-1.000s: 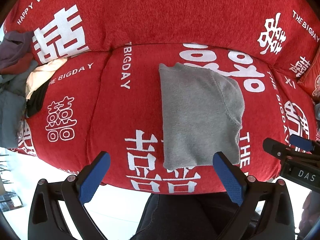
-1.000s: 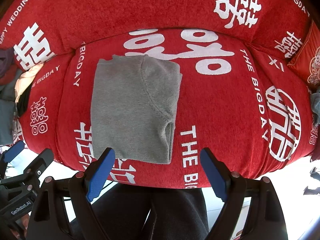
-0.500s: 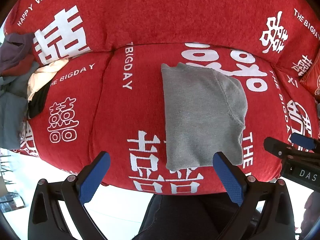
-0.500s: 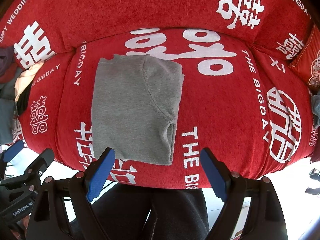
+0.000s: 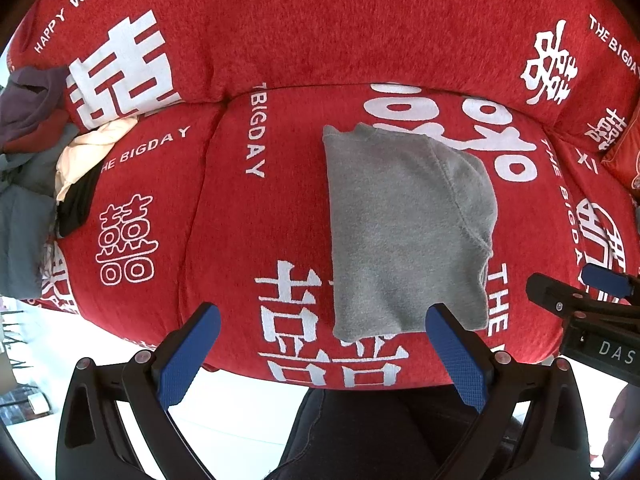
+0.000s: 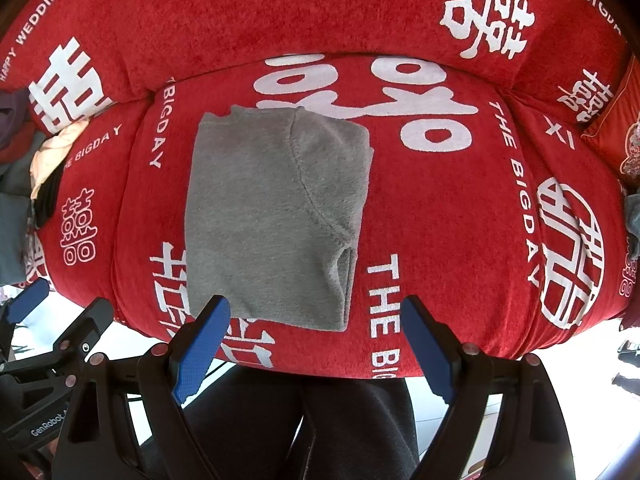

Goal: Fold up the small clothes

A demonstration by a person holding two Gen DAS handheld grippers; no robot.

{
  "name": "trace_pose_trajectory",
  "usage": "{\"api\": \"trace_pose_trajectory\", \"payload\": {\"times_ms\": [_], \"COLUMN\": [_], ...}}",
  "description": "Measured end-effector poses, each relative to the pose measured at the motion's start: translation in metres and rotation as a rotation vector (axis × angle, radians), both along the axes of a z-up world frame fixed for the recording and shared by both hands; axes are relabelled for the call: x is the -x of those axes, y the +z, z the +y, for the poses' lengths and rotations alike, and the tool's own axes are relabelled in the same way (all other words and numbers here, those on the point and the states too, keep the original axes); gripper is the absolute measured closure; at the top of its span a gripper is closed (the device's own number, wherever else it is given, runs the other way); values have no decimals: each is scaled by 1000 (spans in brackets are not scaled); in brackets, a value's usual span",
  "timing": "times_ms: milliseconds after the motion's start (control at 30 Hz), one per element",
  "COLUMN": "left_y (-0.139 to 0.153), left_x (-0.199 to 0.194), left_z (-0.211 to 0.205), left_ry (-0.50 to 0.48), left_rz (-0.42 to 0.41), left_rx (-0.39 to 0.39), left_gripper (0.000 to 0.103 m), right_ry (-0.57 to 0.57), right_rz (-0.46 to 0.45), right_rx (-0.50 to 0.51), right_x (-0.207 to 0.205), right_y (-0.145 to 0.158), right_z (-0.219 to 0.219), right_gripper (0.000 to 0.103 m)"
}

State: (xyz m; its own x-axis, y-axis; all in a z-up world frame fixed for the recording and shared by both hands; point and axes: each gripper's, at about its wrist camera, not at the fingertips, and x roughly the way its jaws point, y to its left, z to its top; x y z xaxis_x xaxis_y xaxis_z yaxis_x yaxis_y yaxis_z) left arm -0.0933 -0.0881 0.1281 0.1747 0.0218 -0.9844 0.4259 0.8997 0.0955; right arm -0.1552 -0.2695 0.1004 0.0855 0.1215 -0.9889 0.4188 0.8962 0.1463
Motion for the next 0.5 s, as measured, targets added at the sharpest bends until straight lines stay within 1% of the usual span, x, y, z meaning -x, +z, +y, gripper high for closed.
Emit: {"api": "trace_pose_trajectory", "payload": {"times_ms": [267,333,433,500], "left_y": [-2,-3,0,2], "left_x": [-1,0,2,2], "left_z": [1,1,1,-1], "left_ry": [1,5,3,-8], "left_rz": [5,17,-3,-10], "left_rx": [-1,12,33,32], "left_gripper": [0,0,0,0], "right_ry": [0,0,0,1], "right_rz": [0,1,2,3], "right_rx": [-2,0,-3,-3], "right_x": [0,0,0,1], "right_y": [0,0,0,-1], "right_z": [0,1,2,3], "right_gripper": [14,14,14,14]}}
